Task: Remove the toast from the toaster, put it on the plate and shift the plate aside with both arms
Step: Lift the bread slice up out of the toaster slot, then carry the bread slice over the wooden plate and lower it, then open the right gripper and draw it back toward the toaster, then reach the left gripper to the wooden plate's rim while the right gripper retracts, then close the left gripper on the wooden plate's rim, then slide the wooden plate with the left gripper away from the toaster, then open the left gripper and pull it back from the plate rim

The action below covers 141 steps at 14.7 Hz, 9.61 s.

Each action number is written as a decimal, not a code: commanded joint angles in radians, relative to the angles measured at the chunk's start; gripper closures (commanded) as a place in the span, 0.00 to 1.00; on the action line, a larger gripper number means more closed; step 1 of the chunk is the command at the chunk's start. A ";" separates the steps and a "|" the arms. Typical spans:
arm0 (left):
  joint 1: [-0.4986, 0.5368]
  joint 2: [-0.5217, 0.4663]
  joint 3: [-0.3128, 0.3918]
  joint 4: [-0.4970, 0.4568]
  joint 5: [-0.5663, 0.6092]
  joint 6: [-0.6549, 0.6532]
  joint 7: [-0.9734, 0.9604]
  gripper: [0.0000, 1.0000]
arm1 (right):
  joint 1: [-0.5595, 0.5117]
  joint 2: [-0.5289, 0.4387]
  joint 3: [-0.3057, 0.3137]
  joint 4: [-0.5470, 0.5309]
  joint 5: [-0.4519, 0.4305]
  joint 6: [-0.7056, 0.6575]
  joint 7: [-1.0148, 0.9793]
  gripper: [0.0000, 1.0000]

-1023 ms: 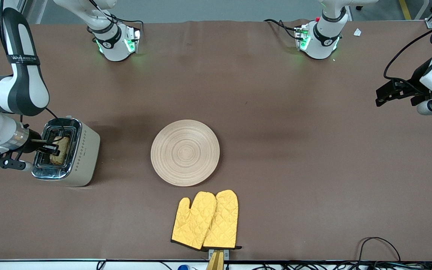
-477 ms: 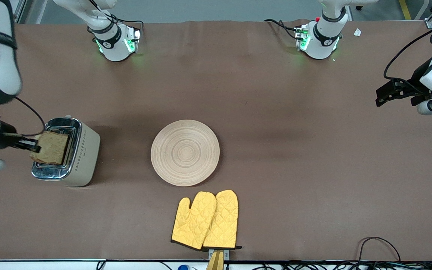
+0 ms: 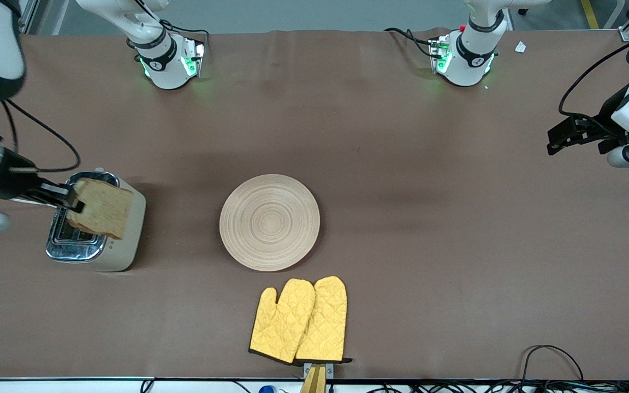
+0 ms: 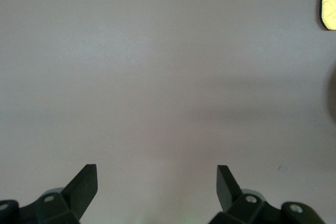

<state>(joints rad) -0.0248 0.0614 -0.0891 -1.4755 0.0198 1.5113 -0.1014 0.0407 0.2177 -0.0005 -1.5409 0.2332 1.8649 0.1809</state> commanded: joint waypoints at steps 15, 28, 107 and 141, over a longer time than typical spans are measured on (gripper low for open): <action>0.002 0.006 0.000 0.020 0.002 -0.007 0.011 0.00 | 0.398 0.298 -0.004 -0.199 0.364 0.516 0.178 1.00; 0.002 -0.002 -0.001 0.021 0.002 -0.011 0.011 0.00 | 0.327 0.305 -0.072 -0.323 0.339 0.502 -0.067 0.52; 0.271 0.612 -0.413 -0.088 -1.021 0.738 0.583 1.00 | -0.119 -0.268 0.086 -0.021 -0.225 -0.446 -0.101 0.00; 0.671 0.764 -0.270 0.187 -0.411 0.225 0.566 0.00 | -0.108 -0.270 0.085 -0.018 -0.226 -0.438 -0.103 0.00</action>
<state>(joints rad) 0.6866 0.8723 -0.3644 -1.3228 -0.4560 1.7610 0.5121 -0.0687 -0.0577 0.0826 -1.5744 0.0197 1.4328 0.0758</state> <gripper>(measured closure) 0.000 0.000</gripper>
